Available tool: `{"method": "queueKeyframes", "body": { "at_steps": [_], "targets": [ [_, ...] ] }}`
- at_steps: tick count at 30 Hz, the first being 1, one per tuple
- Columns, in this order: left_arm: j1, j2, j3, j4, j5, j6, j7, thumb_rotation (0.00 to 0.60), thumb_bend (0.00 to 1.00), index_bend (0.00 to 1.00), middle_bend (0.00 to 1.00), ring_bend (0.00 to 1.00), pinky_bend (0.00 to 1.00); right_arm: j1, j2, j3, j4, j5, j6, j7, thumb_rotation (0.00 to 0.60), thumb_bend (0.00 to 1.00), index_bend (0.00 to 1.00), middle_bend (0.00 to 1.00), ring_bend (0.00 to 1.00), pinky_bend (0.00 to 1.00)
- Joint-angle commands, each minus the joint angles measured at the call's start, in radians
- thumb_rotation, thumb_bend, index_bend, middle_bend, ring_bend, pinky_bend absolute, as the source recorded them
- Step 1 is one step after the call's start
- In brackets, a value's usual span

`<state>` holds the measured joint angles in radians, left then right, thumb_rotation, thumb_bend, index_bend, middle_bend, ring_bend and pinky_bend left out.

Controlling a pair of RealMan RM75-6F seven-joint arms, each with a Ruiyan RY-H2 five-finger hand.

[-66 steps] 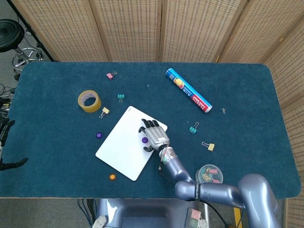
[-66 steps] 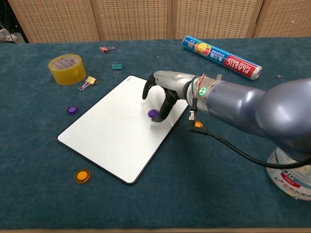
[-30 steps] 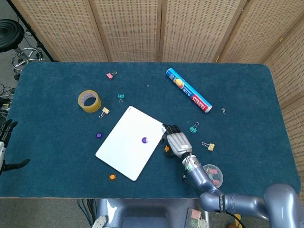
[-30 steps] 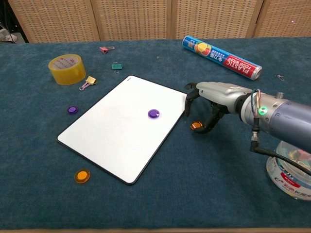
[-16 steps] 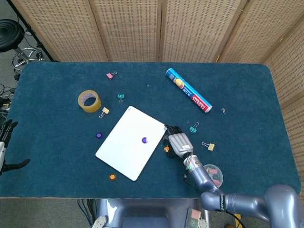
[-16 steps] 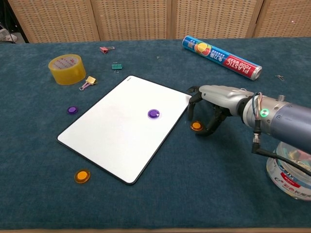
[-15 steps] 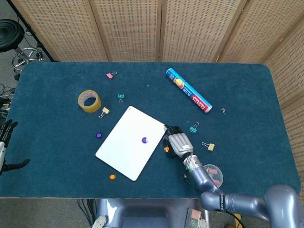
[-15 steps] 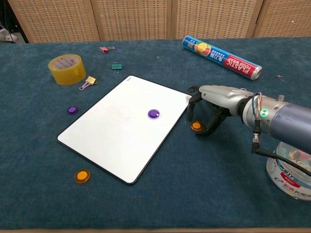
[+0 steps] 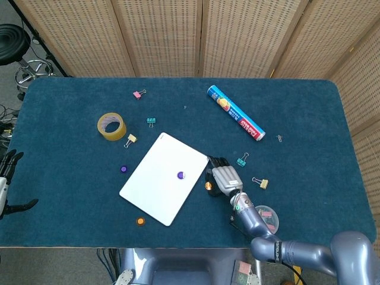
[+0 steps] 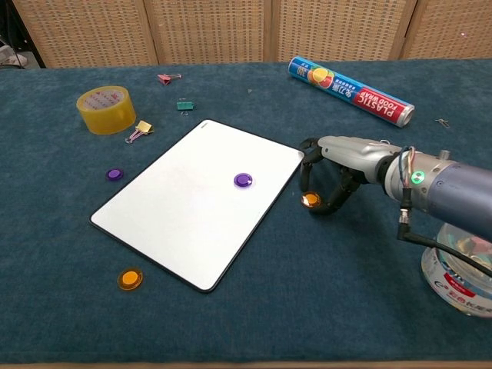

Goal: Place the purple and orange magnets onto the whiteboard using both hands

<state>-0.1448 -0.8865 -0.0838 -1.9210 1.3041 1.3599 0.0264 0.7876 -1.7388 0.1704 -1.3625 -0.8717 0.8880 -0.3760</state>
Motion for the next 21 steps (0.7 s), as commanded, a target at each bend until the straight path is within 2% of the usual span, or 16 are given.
{"method": "queueKeyframes", "body": {
  "at_steps": [1,11,21],
  "targets": [
    [0.000,-0.001,0.000,-0.001,0.000,0.001,0.003,0.600,0.00,0.00,0.00,0.00,0.00,0.001,-0.001,0.003,-0.002,0.001,-0.005,0.002,0.600,0.28,0.45,0.00,0.00,0.00],
    [-0.001,-0.002,-0.001,-0.001,-0.003,0.000,0.004,0.600,0.00,0.00,0.00,0.00,0.00,-0.001,-0.004,0.007,0.002,0.007,-0.004,-0.002,0.600,0.30,0.52,0.00,0.00,0.00],
    [0.000,0.000,0.001,-0.002,0.000,0.000,0.001,0.600,0.00,0.00,0.00,0.00,0.00,-0.006,0.000,0.011,-0.014,-0.005,0.006,0.003,0.600,0.33,0.53,0.00,0.00,0.00]
  ]
}}
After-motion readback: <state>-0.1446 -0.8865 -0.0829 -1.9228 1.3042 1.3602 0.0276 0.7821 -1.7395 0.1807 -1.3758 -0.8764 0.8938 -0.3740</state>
